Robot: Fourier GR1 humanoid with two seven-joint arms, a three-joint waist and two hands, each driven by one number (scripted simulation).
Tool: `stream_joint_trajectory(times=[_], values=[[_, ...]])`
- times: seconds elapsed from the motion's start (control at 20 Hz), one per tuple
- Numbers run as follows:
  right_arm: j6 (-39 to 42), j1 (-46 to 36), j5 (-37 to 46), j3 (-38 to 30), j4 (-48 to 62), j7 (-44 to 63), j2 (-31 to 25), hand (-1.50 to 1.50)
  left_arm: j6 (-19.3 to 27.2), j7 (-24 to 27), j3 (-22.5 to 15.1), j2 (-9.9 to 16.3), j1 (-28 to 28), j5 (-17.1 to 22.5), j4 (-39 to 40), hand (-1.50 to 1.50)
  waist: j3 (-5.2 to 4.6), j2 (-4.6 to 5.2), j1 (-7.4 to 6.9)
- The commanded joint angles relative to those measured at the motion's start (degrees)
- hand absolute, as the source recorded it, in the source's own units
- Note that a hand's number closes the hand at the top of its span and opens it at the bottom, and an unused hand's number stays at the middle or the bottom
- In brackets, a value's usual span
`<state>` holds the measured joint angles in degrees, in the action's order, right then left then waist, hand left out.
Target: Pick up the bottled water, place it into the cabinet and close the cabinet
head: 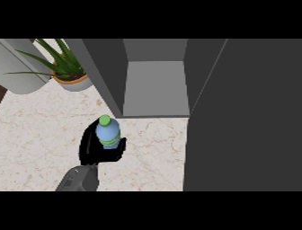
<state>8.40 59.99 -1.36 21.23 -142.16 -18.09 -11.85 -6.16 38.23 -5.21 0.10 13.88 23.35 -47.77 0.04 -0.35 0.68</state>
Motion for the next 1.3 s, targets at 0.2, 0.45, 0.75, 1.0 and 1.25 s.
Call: stream_joint_trajectory(times=[0.2, 0.45, 0.75, 1.0, 1.25], values=[[0.5, -1.1, -5.0, -4.0, -0.5, 0.3, -0.6, -1.5, 17.6, -7.2, -9.9, -0.1, 5.6, 0.6, -10.6, 1.5, 0.01, 0.13, 0.08], [0.2, 1.3, -1.1, 0.2, -3.3, -0.2, 0.6, -1.5, 26.1, -12.8, -14.7, -0.1, 13.2, 2.6, -11.9, 1.5, -0.05, 0.13, 0.65], [1.4, 3.4, -5.0, -3.7, -6.1, 0.0, -0.8, -1.5, 33.5, -16.2, -17.8, -0.1, 23.0, 3.7, -6.0, 1.5, -0.05, 0.27, 1.36], [1.3, 1.1, -4.5, -3.8, -5.0, 0.9, 0.1, -1.5, 38.1, -18.6, -18.5, -0.1, 31.7, 6.2, 1.5, 1.5, -0.06, 0.49, 1.87], [2.5, -3.2, -6.8, -7.3, -4.2, 2.5, -0.7, -1.5, 36.3, -15.3, -15.2, -0.1, 37.2, 9.5, 13.8, 1.5, -0.09, 1.26, 2.71]])
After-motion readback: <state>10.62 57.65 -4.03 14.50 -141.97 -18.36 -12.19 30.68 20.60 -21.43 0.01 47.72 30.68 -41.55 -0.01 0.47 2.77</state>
